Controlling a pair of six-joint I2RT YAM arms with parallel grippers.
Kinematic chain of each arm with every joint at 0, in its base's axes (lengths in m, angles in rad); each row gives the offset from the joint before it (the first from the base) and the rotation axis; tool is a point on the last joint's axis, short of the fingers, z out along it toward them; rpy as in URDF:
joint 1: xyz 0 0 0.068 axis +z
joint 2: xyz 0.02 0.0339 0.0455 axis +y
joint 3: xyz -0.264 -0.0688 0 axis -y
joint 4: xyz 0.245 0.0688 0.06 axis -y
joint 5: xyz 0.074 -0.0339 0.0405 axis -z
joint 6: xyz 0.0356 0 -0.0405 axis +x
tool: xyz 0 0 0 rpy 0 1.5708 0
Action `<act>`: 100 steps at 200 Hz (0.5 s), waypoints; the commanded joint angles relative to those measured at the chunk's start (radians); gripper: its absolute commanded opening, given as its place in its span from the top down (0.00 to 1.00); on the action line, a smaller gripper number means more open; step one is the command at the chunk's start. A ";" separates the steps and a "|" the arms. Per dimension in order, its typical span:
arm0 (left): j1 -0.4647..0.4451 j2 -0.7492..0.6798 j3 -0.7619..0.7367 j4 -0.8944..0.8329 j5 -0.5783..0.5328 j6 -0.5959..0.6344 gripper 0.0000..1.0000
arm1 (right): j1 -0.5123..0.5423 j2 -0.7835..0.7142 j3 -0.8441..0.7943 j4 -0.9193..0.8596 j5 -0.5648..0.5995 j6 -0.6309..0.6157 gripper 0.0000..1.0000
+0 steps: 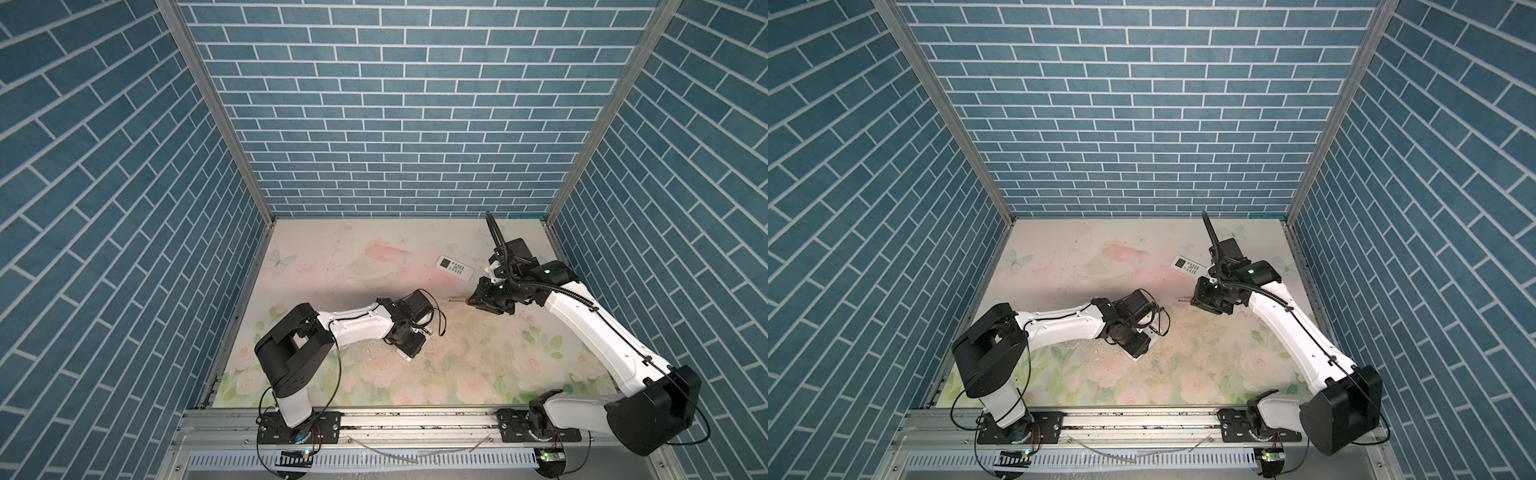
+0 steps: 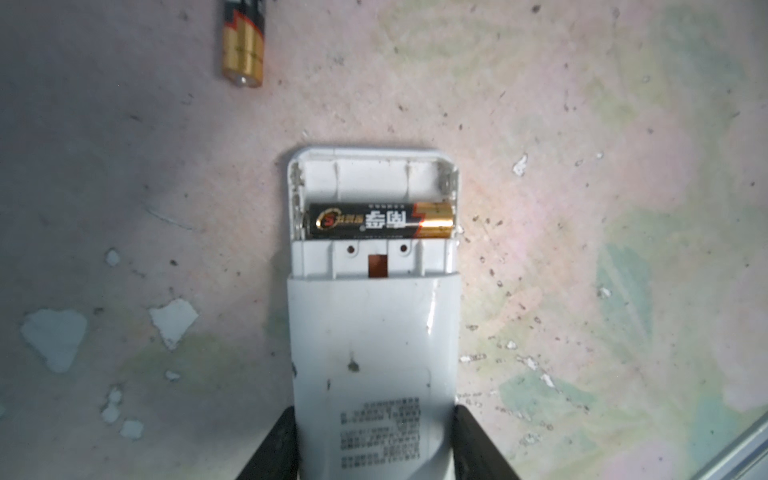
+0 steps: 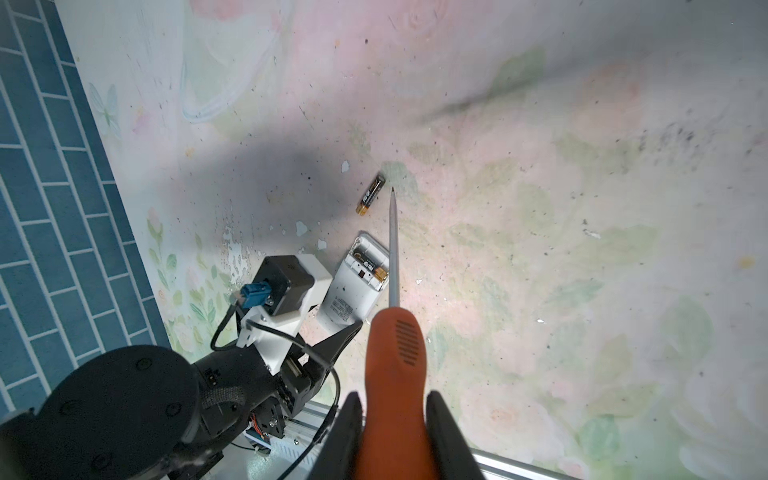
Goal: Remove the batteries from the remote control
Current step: 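Lift the screwdriver away from the remote with the right gripper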
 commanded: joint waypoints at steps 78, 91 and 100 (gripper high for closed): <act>-0.009 0.036 0.079 -0.037 -0.076 0.360 0.77 | -0.173 0.042 0.070 -0.121 -0.257 -0.408 1.00; -0.010 0.031 0.073 -0.029 -0.069 0.390 0.77 | -0.176 0.053 0.073 -0.133 -0.277 -0.436 1.00; -0.009 0.031 0.067 -0.027 -0.058 0.409 0.78 | -0.176 0.060 0.079 -0.149 -0.286 -0.459 1.00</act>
